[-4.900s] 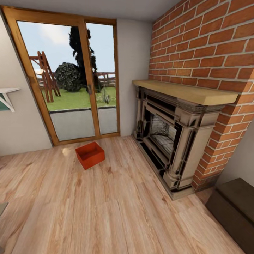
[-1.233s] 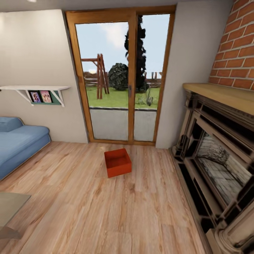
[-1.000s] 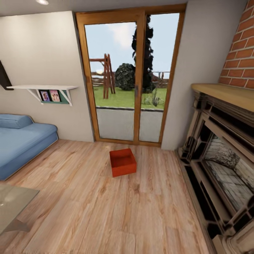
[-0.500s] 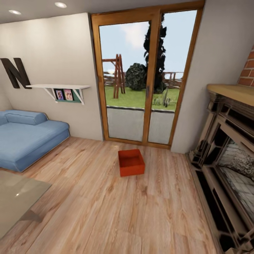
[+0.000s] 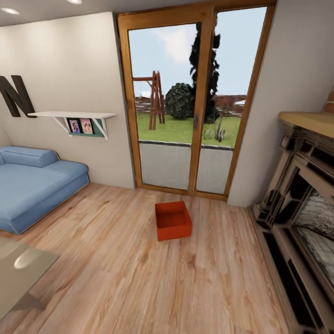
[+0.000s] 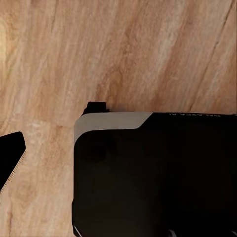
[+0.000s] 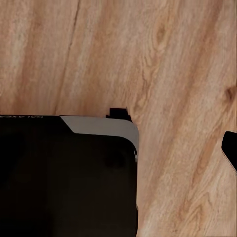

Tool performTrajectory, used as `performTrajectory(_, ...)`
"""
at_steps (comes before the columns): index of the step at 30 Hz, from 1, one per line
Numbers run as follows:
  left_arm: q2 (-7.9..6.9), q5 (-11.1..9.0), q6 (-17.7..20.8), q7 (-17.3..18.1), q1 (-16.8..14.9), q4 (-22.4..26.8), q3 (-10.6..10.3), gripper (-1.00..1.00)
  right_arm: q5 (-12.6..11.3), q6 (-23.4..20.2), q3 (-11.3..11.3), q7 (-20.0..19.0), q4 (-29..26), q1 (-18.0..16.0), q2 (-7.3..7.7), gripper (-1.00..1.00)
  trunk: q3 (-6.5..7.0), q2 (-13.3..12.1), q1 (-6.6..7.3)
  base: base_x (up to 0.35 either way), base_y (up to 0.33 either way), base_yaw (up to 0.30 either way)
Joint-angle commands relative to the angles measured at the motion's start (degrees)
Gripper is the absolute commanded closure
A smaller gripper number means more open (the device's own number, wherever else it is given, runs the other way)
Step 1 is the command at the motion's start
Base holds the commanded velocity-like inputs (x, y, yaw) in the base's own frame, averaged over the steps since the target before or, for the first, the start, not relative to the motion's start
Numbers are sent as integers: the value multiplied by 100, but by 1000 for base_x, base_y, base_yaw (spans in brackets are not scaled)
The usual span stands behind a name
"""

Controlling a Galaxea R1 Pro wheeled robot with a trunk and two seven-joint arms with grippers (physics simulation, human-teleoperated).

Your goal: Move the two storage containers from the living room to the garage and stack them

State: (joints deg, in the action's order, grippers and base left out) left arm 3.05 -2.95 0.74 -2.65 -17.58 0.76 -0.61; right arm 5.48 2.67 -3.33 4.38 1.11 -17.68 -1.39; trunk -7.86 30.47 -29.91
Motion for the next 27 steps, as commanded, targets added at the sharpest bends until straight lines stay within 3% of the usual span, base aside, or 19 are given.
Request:
performTrajectory(1,2,-31,7,-16,-2,3,-9,-100,58,25,-37,25,12,-7,-1,-100,-10,8,-5,331,0,0)
performTrajectory(27,3,-31,-13,-16,-1,3,-9,-100,58,31,-37,28,12,-5,-1,-100,-10,8,-5,331,0,0)
